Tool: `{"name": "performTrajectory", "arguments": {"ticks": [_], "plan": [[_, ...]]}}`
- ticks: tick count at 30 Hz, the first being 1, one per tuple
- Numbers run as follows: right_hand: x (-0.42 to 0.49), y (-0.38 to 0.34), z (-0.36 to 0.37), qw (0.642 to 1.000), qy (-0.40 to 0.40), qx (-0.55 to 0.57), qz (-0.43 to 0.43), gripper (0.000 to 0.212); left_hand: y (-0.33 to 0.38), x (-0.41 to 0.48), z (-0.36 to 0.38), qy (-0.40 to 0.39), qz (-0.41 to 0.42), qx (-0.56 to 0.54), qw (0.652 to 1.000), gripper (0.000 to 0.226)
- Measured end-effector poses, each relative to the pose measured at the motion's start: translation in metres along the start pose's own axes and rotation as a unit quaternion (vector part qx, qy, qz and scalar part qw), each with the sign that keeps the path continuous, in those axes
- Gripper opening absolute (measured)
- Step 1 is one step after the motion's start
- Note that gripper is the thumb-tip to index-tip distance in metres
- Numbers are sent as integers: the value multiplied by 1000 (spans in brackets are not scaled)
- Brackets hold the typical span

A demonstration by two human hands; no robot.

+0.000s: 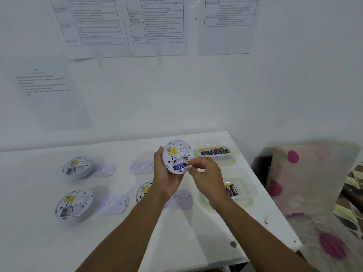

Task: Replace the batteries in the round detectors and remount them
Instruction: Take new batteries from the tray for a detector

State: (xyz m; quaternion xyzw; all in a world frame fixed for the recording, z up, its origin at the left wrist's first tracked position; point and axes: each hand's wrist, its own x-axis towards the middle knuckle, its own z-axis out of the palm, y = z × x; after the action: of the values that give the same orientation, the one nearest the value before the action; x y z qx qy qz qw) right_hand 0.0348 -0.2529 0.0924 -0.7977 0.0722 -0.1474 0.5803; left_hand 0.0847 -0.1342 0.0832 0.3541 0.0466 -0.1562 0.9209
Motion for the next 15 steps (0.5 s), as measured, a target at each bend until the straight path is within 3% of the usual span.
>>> {"name": "performTrajectory", "arguments": {"ticks": [3,9,15], "plan": [[0,2,2,999,4,42,32,10,-1,2,-2,6,6,0,1000,56],[1,-10,6,997,32,32,-59,10,-5,3,-6,0,-9,8,1000,56],[22,-7,-38,997,-8,8,-73,14,-3,6,-4,-12,-13,-26,1000,58]]}}
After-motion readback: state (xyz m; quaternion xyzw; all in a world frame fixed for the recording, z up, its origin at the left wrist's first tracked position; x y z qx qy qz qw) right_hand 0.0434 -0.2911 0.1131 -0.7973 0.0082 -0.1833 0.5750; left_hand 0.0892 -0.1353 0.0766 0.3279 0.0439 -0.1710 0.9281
